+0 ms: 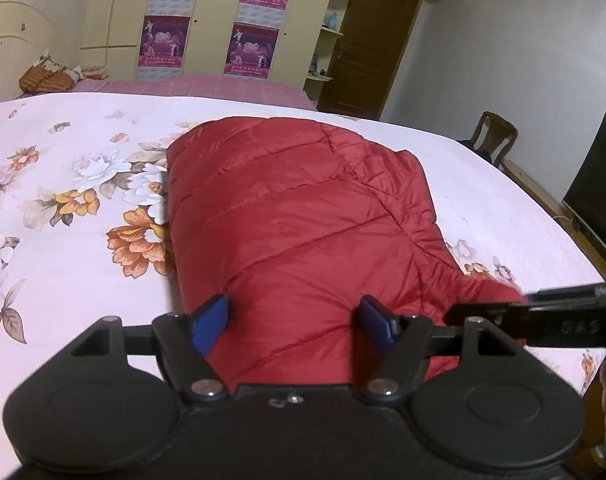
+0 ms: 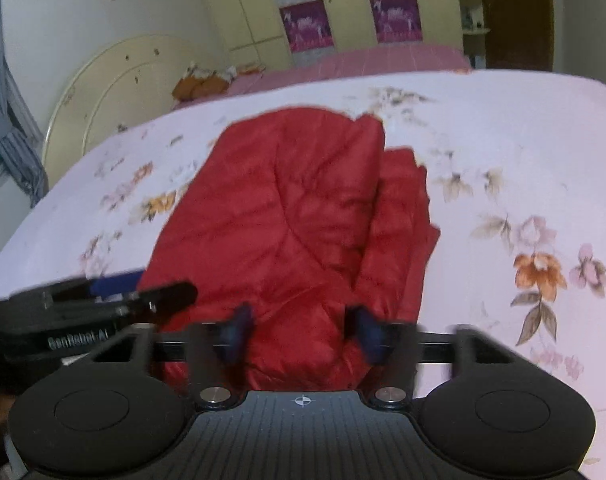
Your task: Fold large clothes
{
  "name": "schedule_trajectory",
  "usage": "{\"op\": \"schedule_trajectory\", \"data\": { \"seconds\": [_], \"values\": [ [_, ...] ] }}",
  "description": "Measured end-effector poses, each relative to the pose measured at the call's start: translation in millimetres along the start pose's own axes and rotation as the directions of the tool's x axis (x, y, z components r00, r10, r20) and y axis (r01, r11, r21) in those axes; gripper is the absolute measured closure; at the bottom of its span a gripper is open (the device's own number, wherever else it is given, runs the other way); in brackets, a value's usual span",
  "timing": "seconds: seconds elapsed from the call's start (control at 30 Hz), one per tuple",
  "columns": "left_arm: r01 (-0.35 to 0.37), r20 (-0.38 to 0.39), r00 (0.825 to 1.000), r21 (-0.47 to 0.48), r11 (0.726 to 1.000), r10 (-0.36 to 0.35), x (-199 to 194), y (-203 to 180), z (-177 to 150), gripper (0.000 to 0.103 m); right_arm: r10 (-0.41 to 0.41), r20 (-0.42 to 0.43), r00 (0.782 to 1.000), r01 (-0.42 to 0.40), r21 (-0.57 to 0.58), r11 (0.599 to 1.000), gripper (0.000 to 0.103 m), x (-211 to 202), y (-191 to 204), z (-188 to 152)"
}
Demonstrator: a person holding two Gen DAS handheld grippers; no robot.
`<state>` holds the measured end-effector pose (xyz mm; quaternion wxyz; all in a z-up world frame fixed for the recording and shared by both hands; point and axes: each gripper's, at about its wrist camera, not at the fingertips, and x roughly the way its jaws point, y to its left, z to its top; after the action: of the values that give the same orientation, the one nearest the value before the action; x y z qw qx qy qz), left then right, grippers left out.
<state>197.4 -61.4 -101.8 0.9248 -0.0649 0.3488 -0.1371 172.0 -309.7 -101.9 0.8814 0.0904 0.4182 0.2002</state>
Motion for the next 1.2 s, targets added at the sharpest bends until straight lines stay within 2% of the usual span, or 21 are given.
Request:
{"op": "schedule_trajectory", "data": {
  "seconds": [0.13,0.23,0.3,0.43,0.57,0.73,0.9,0.93,0.97,1.0,1.03,1.13,1.2],
  "values": [
    [0.012,-0.006,1.0,0.039,0.999,-0.012,4,-6,1,0.033,0.003,0.004,1.0,-0.003,0.007,1.0,0.09,-3,-14,-12],
    [0.0,-0.047,0.999,0.085,0.996,0.004,20,-13,-5,0.032,-0.015,-0.059,0.998,0.018,0.054,0.998,0.091,20,-36,-29],
    [-0.02,-0.059,0.998,0.129,0.991,0.028,26,-19,-5,0.032,-0.002,-0.07,0.998,0.008,0.083,0.997,0.091,25,-43,-33],
    [-0.015,-0.074,0.997,0.092,0.996,0.022,20,-15,4,0.034,-0.008,-0.07,0.998,0.012,0.056,0.998,0.091,17,-49,-34],
    [-0.043,-0.007,0.999,0.045,0.998,0.044,3,-7,18,0.035,-0.011,-0.051,0.999,0.016,0.109,0.994,0.091,7,-63,-38],
    [-0.073,-0.025,0.997,0.045,0.996,0.074,26,2,28,0.037,-0.051,-0.07,0.996,0.051,-0.002,0.999,0.091,13,-44,-39],
    [-0.037,-0.035,0.999,0.085,0.996,0.04,45,-2,31,0.04,-0.074,-0.022,0.997,0.073,-0.024,0.997,0.089,-17,-39,-27],
    [-0.027,-0.036,0.999,0.102,0.994,0.031,46,-4,33,0.04,-0.083,0.002,0.997,0.083,-0.018,0.996,0.08,-25,-38,-23],
    [-0.018,-0.036,0.999,0.113,0.993,0.022,46,-5,33,0.04,-0.104,0.029,0.994,0.104,-0.014,0.994,0.062,-33,-37,-19],
    [-0.006,-0.038,0.999,0.122,0.993,0.011,47,-4,35,0.04,-0.125,0.064,0.99,0.126,-0.011,0.992,0.05,-41,-35,-13],
    [0.005,-0.041,0.999,0.127,0.992,0.0,47,-5,37,0.04,-0.139,0.102,0.985,0.14,-0.009,0.99,0.042,-48,-32,-6],
    [0.032,-0.044,0.999,0.146,0.989,-0.025,50,-4,42,0.04,-0.151,0.198,0.968,0.163,-0.045,0.986,0.043,-55,-17,21],
    [0.047,-0.047,0.998,0.15,0.988,-0.04,51,-5,46,0.04,-0.163,0.232,0.959,0.183,-0.069,0.981,0.043,-44,-7,38]
  ]
}}
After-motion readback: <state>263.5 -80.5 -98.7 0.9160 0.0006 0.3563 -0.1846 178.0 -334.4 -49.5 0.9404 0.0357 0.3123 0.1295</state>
